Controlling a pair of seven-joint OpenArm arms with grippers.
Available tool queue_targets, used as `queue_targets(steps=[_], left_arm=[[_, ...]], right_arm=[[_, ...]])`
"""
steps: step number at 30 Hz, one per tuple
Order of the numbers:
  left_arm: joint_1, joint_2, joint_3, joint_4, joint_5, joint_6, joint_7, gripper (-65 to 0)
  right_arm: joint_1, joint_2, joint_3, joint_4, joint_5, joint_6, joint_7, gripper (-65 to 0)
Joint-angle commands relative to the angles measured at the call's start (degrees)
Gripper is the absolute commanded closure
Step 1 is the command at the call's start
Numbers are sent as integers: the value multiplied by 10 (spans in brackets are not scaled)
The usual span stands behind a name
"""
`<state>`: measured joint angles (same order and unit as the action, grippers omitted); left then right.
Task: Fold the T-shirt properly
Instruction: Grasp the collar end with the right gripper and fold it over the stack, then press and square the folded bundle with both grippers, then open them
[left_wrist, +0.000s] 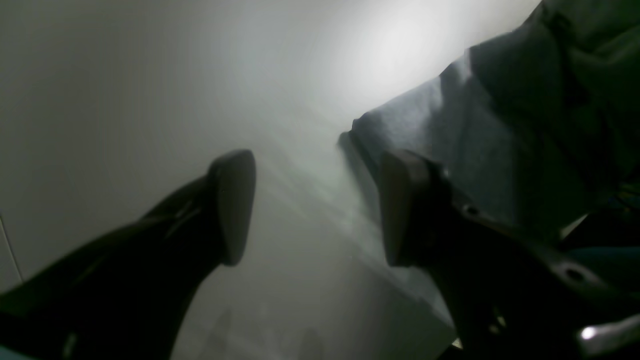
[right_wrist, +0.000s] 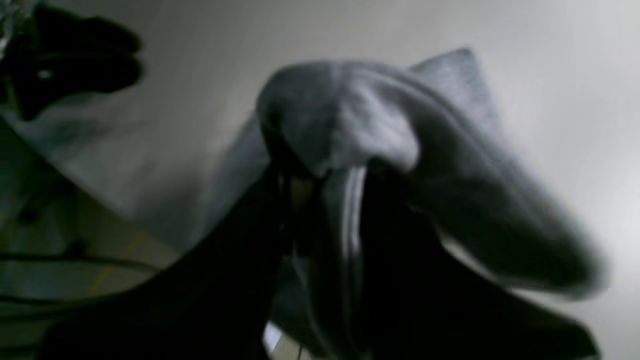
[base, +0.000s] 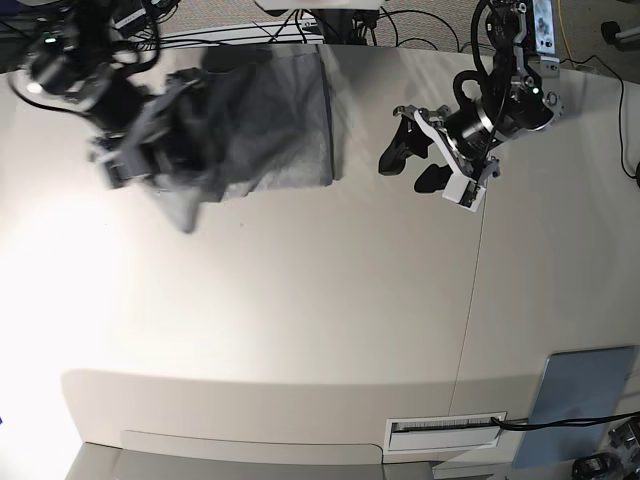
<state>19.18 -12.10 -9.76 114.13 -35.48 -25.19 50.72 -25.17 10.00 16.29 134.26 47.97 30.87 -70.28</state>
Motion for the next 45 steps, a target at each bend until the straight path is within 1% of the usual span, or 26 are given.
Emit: queue_targets(steps=[1, 4, 7, 9, 11, 13, 14, 16, 18, 19, 20, 23, 26, 29, 31, 34, 35, 36, 37, 38, 40, 41, 42, 43, 45], left_arm=[[1, -3, -2, 10, -2, -4, -10, -384], [5, -3, -2, 10, 12, -4, -11, -384], [5, -3, -2, 10, 12, -4, -11, -384], [5, -3, -2, 10, 12, -4, -12, -384], [5, -3, -2, 10, 13, -4, -12, -384], [5, -3, -2, 10, 13, -4, -12, -384], [5, -3, -2, 10, 13, -4, -12, -384], [5, -3, -2, 10, 13, -4, -12, -384], [5, -3, -2, 10, 13, -4, -12, -384], [5, -3, -2, 10, 13, -4, -12, -384], [5, -3, -2, 10, 13, -4, -12, -384], [5, -5, -2, 10, 22, -4, -12, -384], [5, -5, -2, 10, 34, -4, -12, -384], [5, -5, -2, 10, 34, -3, -12, -384], [5, -5, -2, 10, 34, -3, -12, -384], [5, -5, -2, 10, 30, -4, -12, -384], [5, -5, -2, 10, 18, -4, -11, -380], [5, -4, -2, 10, 2, -5, -9, -359], [5, -4, -2, 10, -21, -15, -5, -317], [5, -4, -2, 10, -47, -37, 4, -255], [5, -4, 0, 10, -114, -90, 42, -85], [5, -2, 3, 10, -149, -109, 67, -4], [7, -2, 11, 10, -176, -120, 89, 0], [9, -3, 23, 10, -191, -124, 101, 0], [17, -3, 58, 10, -192, -124, 109, 0]], right_arm=[[-4, 0, -29, 6, -13, -7, 13, 0], [-10, 0, -131, 6, -95, -24, 31, 0], [-18, 0, -207, 6, -174, -41, 48, 0], [-18, 0, -241, 6, -210, -54, 49, 0], [-18, 0, -260, 6, -246, -70, 56, 0], [-18, 0, -265, 6, -260, -70, 62, 0], [-18, 0, -265, 6, -259, -70, 63, -3], [-18, 0, -264, 6, -242, -69, 66, -108], [-18, 0, -264, 6, -207, -69, 67, -221], [-18, 0, -264, 6, -183, -69, 66, -256], [-18, 0, -264, 6, -159, -68, 65, -266], [-18, 0, -264, 6, -90, -62, 50, -266], [-18, 0, -264, 6, -50, -62, 43, -266], [-18, 0, -259, 6, -50, -62, 43, -266], [-18, 0, -245, 6, -52, -61, 47, -266], [-17, 0, -197, 6, -60, -62, 60, -265], [-15, 0, -176, 6, -63, -62, 62, -265], [-14, 0, -154, 6, -71, -63, 67, -263], [-14, 0, -132, 6, -83, -63, 76, -256], [-14, 0, -113, 6, -102, -63, 84, -235], [-13, 1, -84, 6, -145, -64, 101, -145], [-14, 5, -75, 6, -163, -66, 112, -92], [-13, 11, -71, 3, -177, -69, 125, -46], [-13, 19, -70, -2, -192, -70, 140, -9], [-6, 31, -73, -21, -221, -70, 163, 0]])
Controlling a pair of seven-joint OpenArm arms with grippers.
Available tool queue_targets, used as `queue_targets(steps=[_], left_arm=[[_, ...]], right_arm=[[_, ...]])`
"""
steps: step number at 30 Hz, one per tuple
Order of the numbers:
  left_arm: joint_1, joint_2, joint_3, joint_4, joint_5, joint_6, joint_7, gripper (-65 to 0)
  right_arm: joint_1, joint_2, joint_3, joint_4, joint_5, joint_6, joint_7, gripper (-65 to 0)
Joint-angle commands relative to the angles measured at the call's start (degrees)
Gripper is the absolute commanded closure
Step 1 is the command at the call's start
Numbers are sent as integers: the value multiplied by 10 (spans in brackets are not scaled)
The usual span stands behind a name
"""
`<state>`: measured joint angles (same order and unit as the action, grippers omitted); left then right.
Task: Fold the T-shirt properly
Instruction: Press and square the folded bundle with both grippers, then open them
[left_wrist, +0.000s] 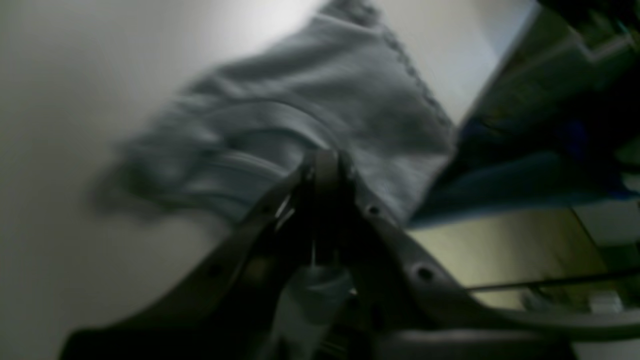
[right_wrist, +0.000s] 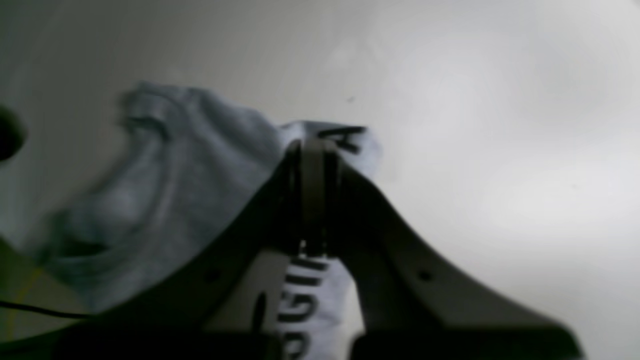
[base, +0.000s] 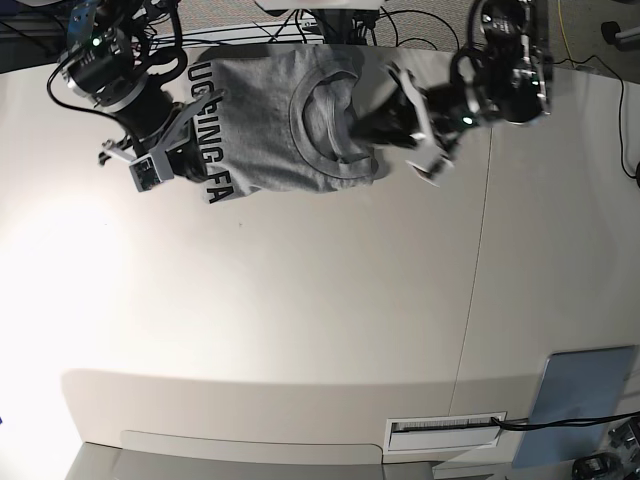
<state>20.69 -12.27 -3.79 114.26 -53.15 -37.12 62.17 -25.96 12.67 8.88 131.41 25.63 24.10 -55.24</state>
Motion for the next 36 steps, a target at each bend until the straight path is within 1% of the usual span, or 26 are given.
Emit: queue_targets(steps=[1, 2, 4, 6, 7, 10, 12, 16, 19, 22, 25, 26, 28, 30, 33, 34, 36], left_arm=[[5, -1, 20, 9, -10, -4, -5, 0], [9, -1, 44, 9, 4, -4, -5, 0], [14, -1, 92, 7, 51, -1, -6, 0], [13, -1, 134, -2, 100, 21, -9, 0], [14, -1, 150, -10, 123, 31, -22, 0], [14, -1, 178, -47, 179, 47, -68, 0], [13, -1, 179, -79, 202, 47, -83, 0], [-4, -1, 150, -151, 273, 46, -85, 0], [-28, -1, 96, -195, 305, 46, -126, 0], [-56, -1, 36, -216, 306, 45, -153, 0], [-88, -2, -9, -218, 307, 43, -171, 0], [-100, -2, -18, -218, 307, 45, -179, 0], [-124, -1, -24, -218, 307, 58, -193, 0], [-145, -1, -23, -219, 306, 63, -202, 0], [-173, -1, -23, -220, 305, 64, -203, 0], [-182, -1, -24, -219, 304, 69, -203, 0], [-196, -2, -24, -219, 304, 91, -201, 0]], right_arm=[[11, 7, 1, -5, -8, -2, 15, 0], [21, 6, 1, -19, -15, -2, 15, 0], [43, 5, 0, -53, -14, -2, 16, 0], [63, 3, -7, -92, -15, -2, 15, 0], [71, 3, -10, -111, -17, -2, 15, 0], [95, 3, -18, -169, -34, -2, 15, 0], [108, 4, -18, -199, -37, -1, 14, 0], [117, 5, -18, -227, -36, 13, -11, 0], [111, 7, -18, -227, -36, 28, -22, 0], [99, 7, -18, -227, -36, 34, -25, 0], [76, 7, -18, -226, -34, 36, -31, 0], [67, 7, -18, -225, -27, 45, -30, 0], [47, 5, -19, -220, -7, 68, -30, 0], [31, 2, -32, -215, 3, 79, -26, 0], [21, 2, -78, -208, 2, 79, -16, 0], [22, 2, -91, -207, 2, 78, -16, 0], [22, 2, -104, -207, 2, 71, -1, 0]])
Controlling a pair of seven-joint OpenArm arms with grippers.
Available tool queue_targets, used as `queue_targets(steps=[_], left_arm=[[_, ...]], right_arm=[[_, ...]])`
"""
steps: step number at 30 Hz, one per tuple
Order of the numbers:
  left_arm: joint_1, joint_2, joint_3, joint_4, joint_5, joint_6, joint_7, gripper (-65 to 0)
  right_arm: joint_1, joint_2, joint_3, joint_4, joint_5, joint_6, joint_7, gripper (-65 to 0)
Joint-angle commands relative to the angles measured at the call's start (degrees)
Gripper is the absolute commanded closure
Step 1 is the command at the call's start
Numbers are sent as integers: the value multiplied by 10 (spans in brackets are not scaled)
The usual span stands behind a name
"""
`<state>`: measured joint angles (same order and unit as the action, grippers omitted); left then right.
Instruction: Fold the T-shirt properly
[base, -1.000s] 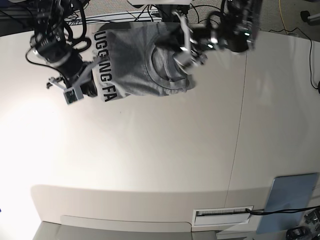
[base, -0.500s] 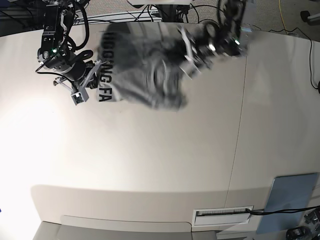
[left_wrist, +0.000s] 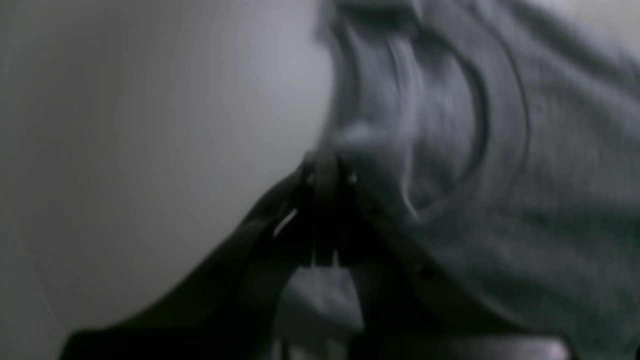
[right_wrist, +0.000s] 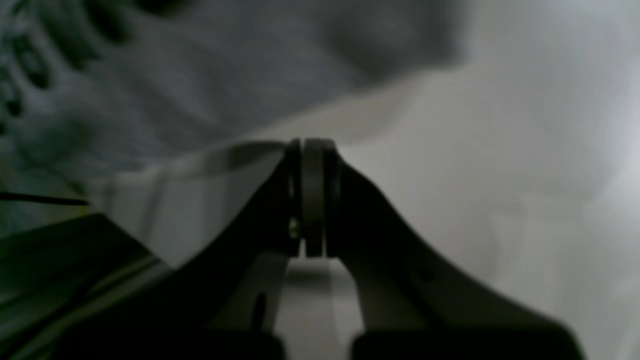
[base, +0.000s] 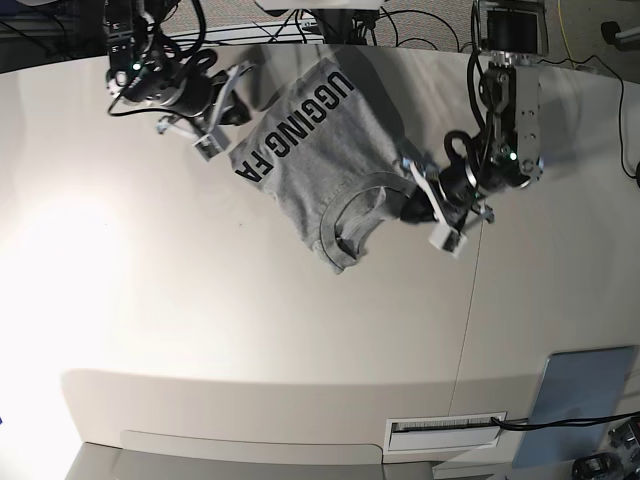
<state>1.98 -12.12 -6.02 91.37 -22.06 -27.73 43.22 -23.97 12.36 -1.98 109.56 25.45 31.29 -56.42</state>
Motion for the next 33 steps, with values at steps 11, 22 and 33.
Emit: queue_targets(steps=[11, 22, 33], left_arm=[[69, -59, -25, 79, -136, 24, 123, 0], [164, -11, -23, 65, -114, 23, 20, 0], [97, -9, -20, -28, -109, 10, -13, 0]], right_arm=[[40, 7, 112, 10, -39, -42, 79, 0], [125, 7, -28, -20, -45, -85, 1, 0], [74, 6, -113, -19, -45, -109, -15, 0]])
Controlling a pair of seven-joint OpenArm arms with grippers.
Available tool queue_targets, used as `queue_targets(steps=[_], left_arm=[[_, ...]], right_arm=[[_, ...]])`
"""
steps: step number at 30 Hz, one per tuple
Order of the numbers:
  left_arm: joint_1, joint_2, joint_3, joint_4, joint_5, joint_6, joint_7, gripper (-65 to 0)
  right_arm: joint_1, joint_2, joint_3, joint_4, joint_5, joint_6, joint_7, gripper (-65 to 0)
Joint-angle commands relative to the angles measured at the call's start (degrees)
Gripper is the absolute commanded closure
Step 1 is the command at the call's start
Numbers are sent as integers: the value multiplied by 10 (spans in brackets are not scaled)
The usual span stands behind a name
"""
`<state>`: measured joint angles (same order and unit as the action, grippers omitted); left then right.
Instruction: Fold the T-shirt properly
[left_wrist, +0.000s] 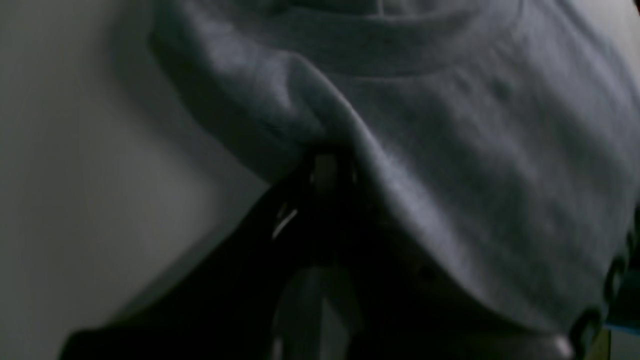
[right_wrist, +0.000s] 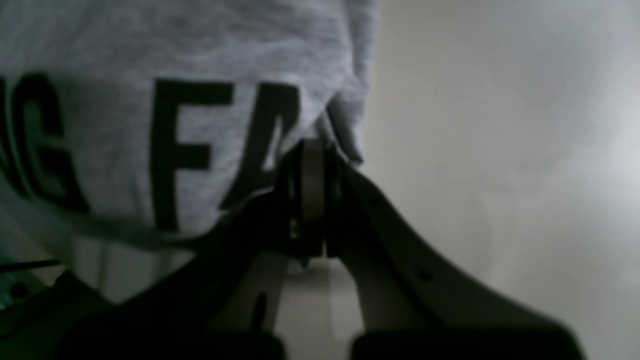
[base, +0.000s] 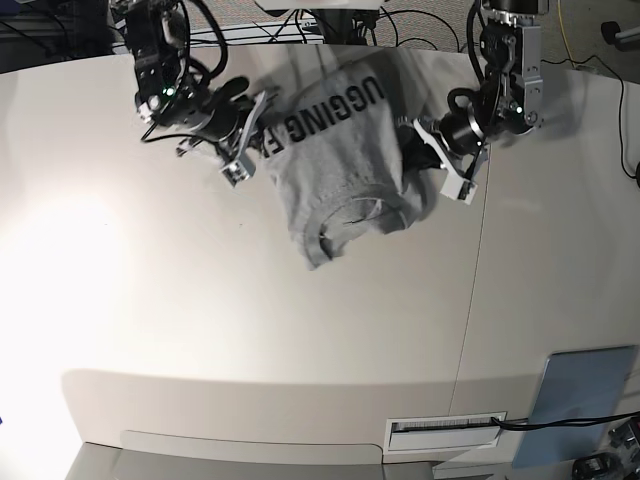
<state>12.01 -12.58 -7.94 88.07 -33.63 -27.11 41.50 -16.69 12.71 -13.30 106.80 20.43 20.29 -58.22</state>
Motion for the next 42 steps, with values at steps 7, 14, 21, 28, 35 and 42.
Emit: queue_targets(steps=[7, 14, 21, 28, 35, 42], left_arm=[[-26, -24, -4, 15, -17, -4, 47, 0], [45, -62, -65, 127, -73, -3, 87, 0], [206, -63, -185, 255, -149, -41, 87, 0], [347, -63, -238, 261, -163, -75, 87, 0], [433, -27, -229, 198, -137, -98, 87, 0], [382, 31, -203, -57, 2, -129, 24, 0]], right_arm=[[-14, 3, 13, 39, -41, -60, 1, 0], [-103, 3, 149, 185, -40, -63, 1, 0], [-256, 3, 295, 272, -33, -64, -4, 0], [-425, -12, 360, 274, -35, -64, 0, 0], [-470, -33, 363, 161, -68, -27, -31, 0], [-354, -28, 363, -170, -79, 69, -3, 0]])
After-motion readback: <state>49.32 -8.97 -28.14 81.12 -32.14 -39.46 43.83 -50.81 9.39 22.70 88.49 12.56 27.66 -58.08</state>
